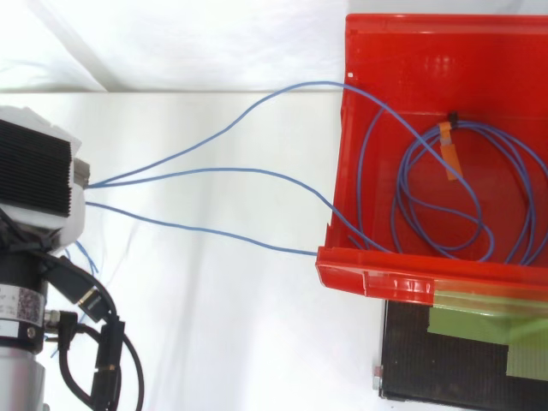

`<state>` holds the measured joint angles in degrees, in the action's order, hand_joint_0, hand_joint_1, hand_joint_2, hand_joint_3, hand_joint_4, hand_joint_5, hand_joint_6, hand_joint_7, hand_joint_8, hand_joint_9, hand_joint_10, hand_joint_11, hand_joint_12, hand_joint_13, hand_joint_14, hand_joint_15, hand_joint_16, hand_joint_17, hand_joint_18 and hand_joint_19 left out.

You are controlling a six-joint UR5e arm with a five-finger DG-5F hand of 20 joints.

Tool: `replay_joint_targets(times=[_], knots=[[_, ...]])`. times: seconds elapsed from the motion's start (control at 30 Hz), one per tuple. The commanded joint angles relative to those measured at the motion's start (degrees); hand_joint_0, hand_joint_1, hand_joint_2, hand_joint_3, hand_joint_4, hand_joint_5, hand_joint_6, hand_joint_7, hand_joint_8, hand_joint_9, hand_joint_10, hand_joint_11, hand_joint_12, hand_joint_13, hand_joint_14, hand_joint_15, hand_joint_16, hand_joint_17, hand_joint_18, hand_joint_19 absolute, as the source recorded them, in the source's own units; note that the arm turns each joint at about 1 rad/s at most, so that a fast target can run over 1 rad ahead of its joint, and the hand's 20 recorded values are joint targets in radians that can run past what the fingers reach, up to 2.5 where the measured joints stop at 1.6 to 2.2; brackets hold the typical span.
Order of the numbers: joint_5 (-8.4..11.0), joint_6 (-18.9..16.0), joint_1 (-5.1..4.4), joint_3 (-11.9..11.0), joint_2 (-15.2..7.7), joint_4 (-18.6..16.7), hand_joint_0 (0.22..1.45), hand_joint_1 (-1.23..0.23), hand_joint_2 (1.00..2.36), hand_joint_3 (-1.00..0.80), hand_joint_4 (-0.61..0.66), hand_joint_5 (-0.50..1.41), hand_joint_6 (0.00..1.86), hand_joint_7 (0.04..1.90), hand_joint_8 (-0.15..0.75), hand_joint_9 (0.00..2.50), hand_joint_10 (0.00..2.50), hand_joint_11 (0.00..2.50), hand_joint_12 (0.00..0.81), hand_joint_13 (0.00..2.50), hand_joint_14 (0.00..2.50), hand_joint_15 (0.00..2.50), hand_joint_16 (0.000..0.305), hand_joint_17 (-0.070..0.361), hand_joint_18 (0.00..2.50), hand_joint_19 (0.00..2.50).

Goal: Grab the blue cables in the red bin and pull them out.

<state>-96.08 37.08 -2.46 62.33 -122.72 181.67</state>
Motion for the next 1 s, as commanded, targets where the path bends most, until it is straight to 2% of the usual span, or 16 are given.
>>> replay_joint_targets(times=[0.0,0.1,0.23,0.37,0.53,0.67,0.7,0.77,0.87,0.97], knots=[[0.19,-0.12,0.18,-0.01,-0.06,-0.88,0.58,-0.8,1.0,-1.0,0.3,1.04,0.42,0.65,0.439,1.14,0.22,1.45,0.453,1.01,2.5,0.46,0.07,0.157,1.19,0.39],[0.98,-0.38,0.62,0.43,-0.06,-1.5,0.58,-0.8,1.0,-1.0,0.3,1.04,0.42,0.65,0.439,1.14,0.22,1.46,0.454,1.01,2.5,0.49,0.069,0.155,1.19,0.39],[5.29,-0.91,0.79,2.53,-0.06,-6.33,0.58,-0.81,1.0,-1.0,0.3,1.04,0.42,0.65,0.439,1.15,0.22,1.45,0.456,1.01,2.5,0.48,0.069,0.155,1.19,0.39],[7.05,-0.65,0.79,3.85,-0.06,-7.47,0.58,-0.83,1.0,-1.0,0.29,1.05,0.42,0.65,0.437,1.15,0.21,1.45,0.453,1.01,2.5,0.47,0.069,0.155,1.19,0.4],[8.01,-0.56,0.79,5.61,-0.06,-9.41,0.58,-0.86,1.0,-1.0,0.29,1.04,0.42,0.65,0.436,1.14,0.2,1.46,0.456,1.01,2.5,0.52,0.068,0.153,1.19,0.41],[8.01,-0.47,0.7,8.51,-0.06,-13.45,0.58,-0.87,1.0,-1.0,0.3,1.05,0.42,0.66,0.435,1.15,0.2,1.45,0.453,1.01,2.5,0.5,0.068,0.153,1.19,0.42],[8.01,-0.47,0.7,8.51,-0.06,-13.45,0.58,-0.88,1.0,-1.0,0.3,1.05,0.42,0.66,0.436,1.15,0.2,1.47,0.453,1.01,2.5,0.5,0.068,0.153,1.19,0.41],[8.01,-0.56,0.44,10.53,-0.06,-16.26,0.58,-0.89,1.0,-1.0,0.31,1.05,0.42,0.65,0.435,1.15,0.2,1.47,0.456,1.01,2.5,0.5,0.067,0.152,1.19,0.42],[8.19,-0.56,0.35,12.29,-0.06,-19.08,0.58,-0.9,1.0,-1.0,0.3,1.05,0.44,0.65,0.429,1.16,0.2,1.47,0.449,1.01,2.5,0.5,0.067,0.151,1.2,0.43],[8.28,-0.56,0.27,12.55,-0.06,-19.25,0.58,-0.9,1.0,-1.0,0.29,1.06,0.45,0.64,0.428,1.17,0.2,1.48,0.448,1.01,2.5,0.5,0.067,0.151,1.21,0.44]])
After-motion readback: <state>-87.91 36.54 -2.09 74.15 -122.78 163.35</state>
